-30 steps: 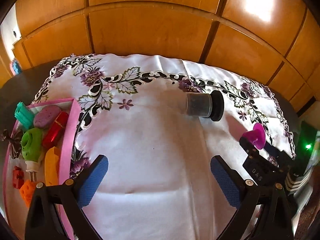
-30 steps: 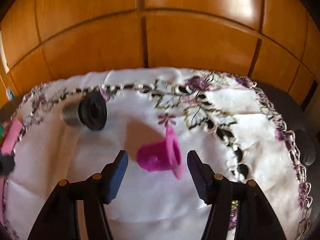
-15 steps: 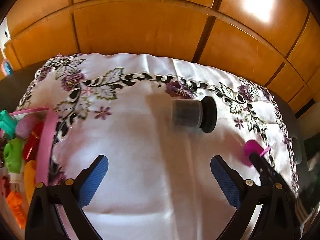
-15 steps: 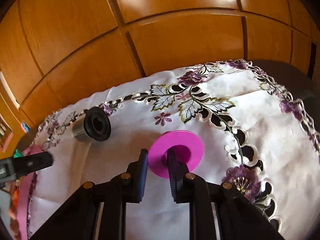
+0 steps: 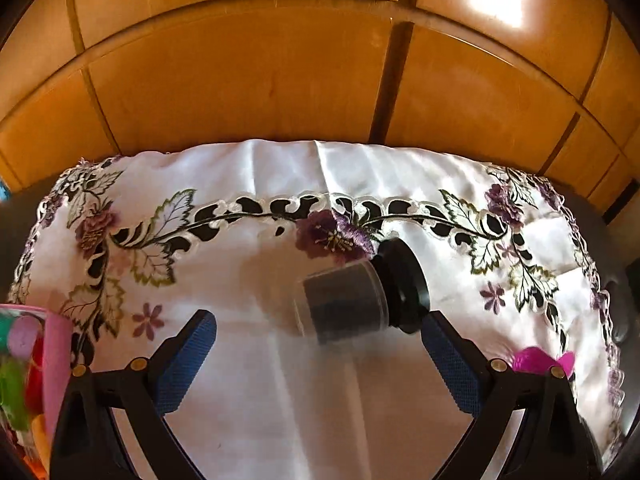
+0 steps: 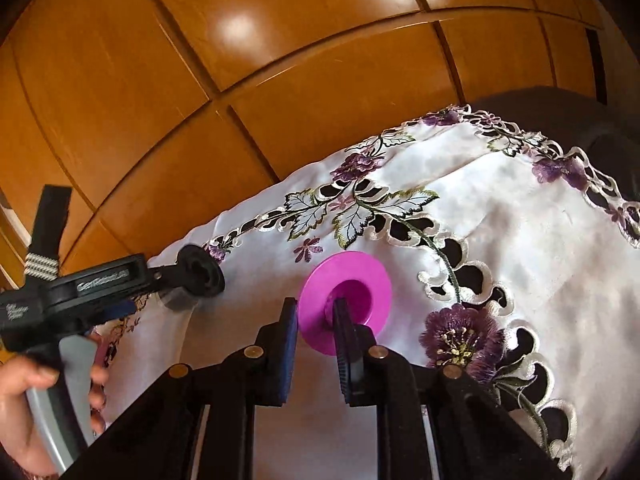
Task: Organize rigid objects
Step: 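Grasp the black-capped cylinder with the left tool while the right tool holds the magenta piece, then carry the black-capped cylinder into the pink box and open the left tool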
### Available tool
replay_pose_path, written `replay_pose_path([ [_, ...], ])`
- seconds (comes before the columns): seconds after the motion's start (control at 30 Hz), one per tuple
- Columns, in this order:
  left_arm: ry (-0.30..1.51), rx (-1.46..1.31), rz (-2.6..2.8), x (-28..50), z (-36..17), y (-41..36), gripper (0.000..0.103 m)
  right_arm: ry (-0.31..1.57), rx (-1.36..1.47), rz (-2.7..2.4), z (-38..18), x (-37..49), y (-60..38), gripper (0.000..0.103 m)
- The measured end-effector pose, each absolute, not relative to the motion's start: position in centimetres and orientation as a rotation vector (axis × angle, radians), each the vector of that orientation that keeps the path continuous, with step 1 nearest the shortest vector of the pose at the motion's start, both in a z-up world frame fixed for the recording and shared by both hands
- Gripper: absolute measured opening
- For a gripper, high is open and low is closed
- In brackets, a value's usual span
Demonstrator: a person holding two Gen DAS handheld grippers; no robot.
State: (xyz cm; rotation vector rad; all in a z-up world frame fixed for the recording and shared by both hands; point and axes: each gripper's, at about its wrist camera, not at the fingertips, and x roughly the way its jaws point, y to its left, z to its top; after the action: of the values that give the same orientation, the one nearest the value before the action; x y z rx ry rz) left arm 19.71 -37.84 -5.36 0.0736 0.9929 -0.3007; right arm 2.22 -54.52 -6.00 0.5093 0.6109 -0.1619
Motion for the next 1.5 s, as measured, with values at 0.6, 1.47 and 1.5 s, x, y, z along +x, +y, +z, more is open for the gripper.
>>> replay_pose_path([
  [0.6, 1.023, -0.034, -0.304, 21.9, -6.1, -38.3, 0.086, 0.621, 0.472, -0.162, -6.2, 2.4, -53.9, 0.018],
  [1.47, 0.938, -0.050, -0.446, 10.6, -1.0, -28.1, 0.069, 0.614, 0.397, -0.163, -5.7, 2.2, -52.7, 0.014],
  [1.5, 0.932, -0.048, -0.449, 10.2, -0.6, -27.6, 0.069, 0.615, 0.387, -0.158, -5.7, 2.2, -52.5, 0.014],
])
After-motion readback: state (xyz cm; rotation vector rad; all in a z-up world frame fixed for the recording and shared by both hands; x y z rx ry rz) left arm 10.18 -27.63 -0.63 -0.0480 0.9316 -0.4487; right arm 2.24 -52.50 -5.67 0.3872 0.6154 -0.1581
